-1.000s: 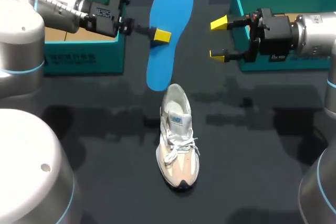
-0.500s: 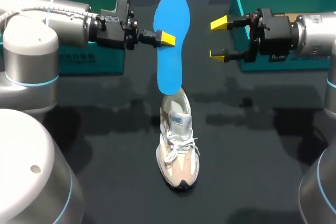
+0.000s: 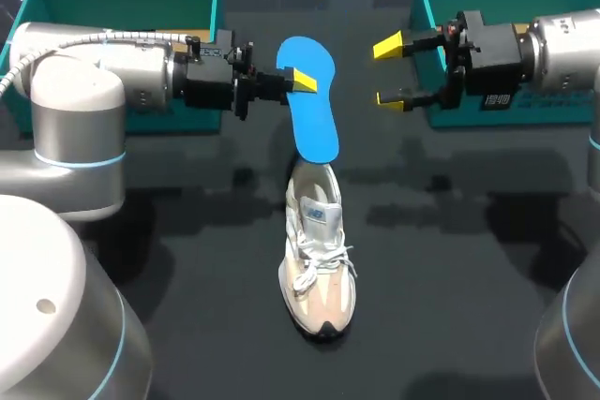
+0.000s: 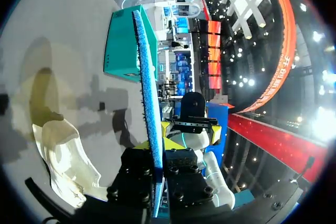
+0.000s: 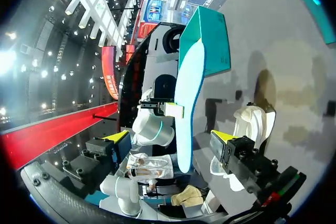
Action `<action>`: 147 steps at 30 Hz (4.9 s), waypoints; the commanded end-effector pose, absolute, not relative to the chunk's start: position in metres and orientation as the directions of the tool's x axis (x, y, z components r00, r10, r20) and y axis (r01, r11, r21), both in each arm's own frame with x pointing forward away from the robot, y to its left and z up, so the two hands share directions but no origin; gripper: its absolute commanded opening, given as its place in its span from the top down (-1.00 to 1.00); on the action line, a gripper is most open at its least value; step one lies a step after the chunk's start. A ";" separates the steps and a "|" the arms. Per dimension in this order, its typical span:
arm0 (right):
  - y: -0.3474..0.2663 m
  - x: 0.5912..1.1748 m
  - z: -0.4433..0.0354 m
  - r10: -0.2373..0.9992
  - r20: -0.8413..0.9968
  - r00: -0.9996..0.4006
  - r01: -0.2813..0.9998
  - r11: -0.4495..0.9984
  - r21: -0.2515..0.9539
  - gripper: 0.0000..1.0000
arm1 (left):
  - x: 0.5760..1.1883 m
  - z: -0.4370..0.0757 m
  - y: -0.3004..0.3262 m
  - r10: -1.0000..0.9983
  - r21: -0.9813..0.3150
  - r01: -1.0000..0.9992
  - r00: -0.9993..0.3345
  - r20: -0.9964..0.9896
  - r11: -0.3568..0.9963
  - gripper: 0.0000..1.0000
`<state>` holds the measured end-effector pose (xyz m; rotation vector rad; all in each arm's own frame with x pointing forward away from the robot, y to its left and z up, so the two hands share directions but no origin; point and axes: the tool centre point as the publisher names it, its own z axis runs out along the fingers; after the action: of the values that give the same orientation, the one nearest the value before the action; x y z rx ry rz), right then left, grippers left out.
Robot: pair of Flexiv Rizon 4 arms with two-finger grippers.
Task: Take the shoe out of the shoebox, open the shoe tongue, remove and reinsert the insole, then place the shoe into the shoebox
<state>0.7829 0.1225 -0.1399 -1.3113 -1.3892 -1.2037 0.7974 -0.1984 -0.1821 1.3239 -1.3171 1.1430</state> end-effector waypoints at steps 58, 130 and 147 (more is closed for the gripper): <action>0.222 0.744 -0.050 0.999 -0.019 -0.044 0.996 0.042 -0.085 -1.00 | 0.800 -0.189 -0.206 -0.124 -0.028 -0.999 -0.023 0.992 -0.037 1.00; 0.137 0.736 -0.081 0.448 0.884 0.138 0.990 -0.089 -0.110 -1.00 | 0.800 -0.189 -0.206 -0.124 -0.028 -0.999 -0.023 0.992 -0.037 1.00; 0.133 0.736 -0.121 0.258 0.963 0.079 0.994 -0.096 -0.055 -1.00 | 0.800 -0.189 -0.206 -0.124 -0.028 -0.999 -0.023 0.992 -0.037 1.00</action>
<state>0.7388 0.1312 -0.1121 -1.7360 -1.5365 -0.8461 0.8002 -0.2046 -0.1891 1.3160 -1.3006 1.1960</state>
